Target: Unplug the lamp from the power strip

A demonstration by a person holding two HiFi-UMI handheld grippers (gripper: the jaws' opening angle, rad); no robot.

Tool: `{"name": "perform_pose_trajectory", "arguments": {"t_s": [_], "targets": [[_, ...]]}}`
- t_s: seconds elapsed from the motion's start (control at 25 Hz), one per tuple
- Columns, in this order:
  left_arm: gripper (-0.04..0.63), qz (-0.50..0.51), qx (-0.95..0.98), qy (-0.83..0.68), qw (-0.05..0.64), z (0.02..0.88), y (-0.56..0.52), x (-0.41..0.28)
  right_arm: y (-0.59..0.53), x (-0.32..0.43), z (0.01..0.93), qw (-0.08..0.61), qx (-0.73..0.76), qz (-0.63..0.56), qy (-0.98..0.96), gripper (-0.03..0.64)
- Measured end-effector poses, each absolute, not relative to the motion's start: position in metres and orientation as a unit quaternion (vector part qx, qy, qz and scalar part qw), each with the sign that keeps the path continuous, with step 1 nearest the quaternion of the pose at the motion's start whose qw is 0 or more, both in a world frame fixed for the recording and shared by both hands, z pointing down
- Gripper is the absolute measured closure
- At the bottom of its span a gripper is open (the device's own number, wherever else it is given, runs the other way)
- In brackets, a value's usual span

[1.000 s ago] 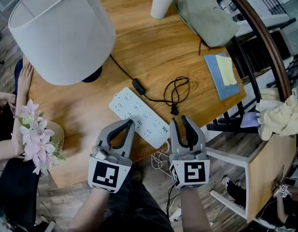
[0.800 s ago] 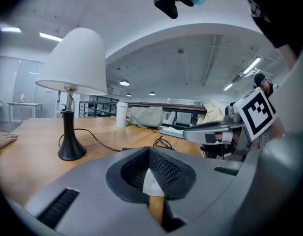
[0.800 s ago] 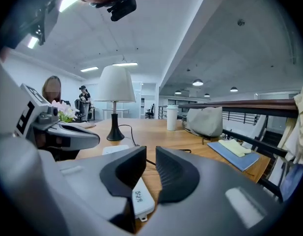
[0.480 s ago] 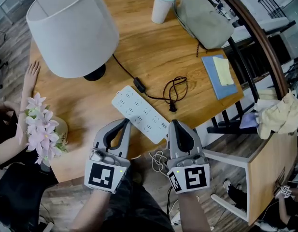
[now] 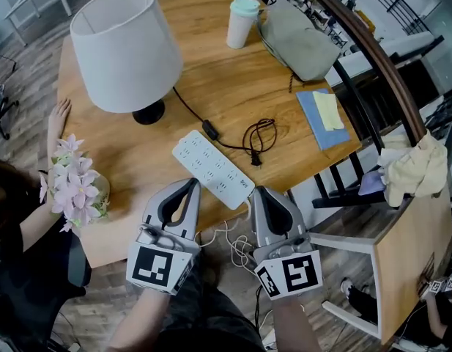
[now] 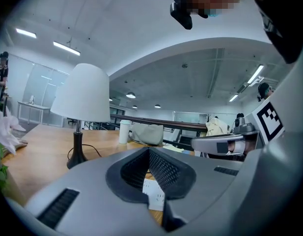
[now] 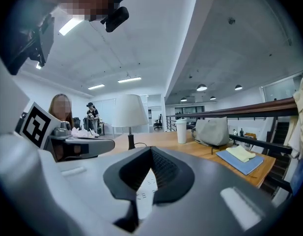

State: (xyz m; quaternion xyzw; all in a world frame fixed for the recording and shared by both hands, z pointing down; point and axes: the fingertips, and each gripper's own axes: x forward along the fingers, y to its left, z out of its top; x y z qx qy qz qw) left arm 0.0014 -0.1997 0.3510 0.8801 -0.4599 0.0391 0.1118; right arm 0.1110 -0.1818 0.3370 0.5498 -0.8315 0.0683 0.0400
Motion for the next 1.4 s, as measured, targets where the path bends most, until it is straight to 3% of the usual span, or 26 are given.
{"name": "perform_pose_trajectory", "arguments": {"t_s": [1.4], "targets": [[0.598,0.003,0.888,-0.455,0.066,0.229,-0.086,-0.015,-0.066,0.078,0.217,0.008,0.493,0.012,-0.87,0.609]]}}
